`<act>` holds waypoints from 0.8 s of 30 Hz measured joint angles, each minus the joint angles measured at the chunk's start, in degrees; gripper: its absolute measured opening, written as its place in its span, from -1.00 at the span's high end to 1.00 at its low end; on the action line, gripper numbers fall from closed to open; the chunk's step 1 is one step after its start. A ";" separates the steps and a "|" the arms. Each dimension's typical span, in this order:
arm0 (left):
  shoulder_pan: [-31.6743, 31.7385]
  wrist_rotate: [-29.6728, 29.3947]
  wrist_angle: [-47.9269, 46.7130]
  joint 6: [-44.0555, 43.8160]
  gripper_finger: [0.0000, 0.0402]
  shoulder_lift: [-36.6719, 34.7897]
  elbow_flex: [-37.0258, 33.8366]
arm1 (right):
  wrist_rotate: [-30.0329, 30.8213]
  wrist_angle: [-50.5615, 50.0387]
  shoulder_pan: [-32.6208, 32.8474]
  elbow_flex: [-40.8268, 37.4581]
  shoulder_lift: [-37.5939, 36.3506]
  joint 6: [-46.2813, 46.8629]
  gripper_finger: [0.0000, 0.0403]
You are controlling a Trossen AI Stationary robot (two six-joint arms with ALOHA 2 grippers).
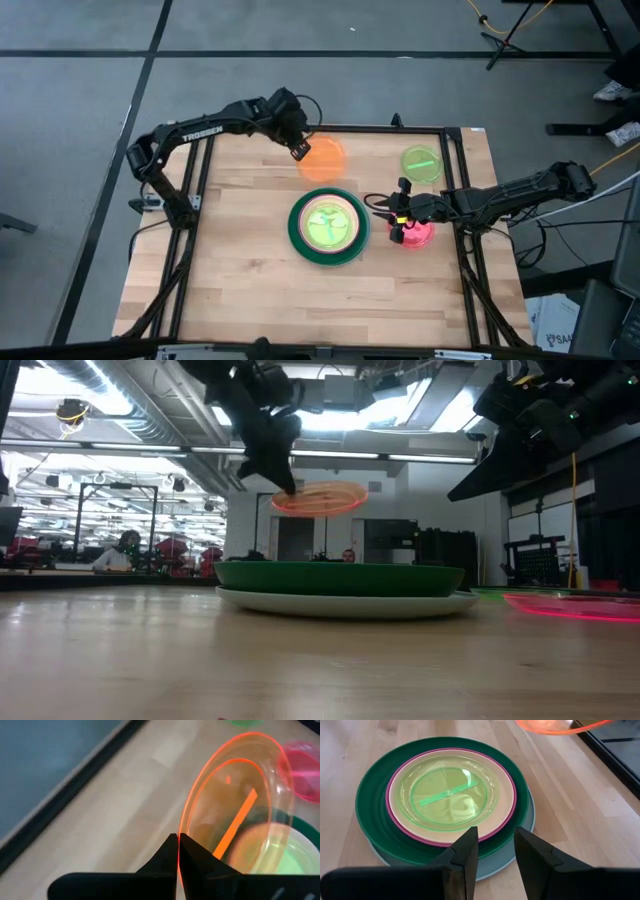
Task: Stack plastic plates
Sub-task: Stack the orange plate on top of the bottom light green plate
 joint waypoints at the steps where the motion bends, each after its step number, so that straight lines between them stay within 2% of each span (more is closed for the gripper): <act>1: -0.85 0.43 -0.18 0.00 1.00 0.00 0.00 | 0.00 -0.01 0.00 -0.01 0.00 0.00 0.42; 9: -9.59 1.05 -1.39 0.02 1.00 0.24 0.00 | 0.00 0.01 0.00 0.00 0.00 0.00 0.42; 13: -14.10 -3.90 -1.25 -0.41 1.00 0.24 -0.18 | 0.00 0.01 0.00 0.00 0.00 0.18 0.42; 20: -19.32 -4.51 2.03 -2.99 1.00 0.24 -5.06 | 0.00 0.01 0.00 0.00 0.00 1.36 0.42; 24: -20.57 -4.92 7.26 -4.61 1.00 0.26 -8.99 | 0.00 0.03 0.00 -0.01 0.00 1.35 0.42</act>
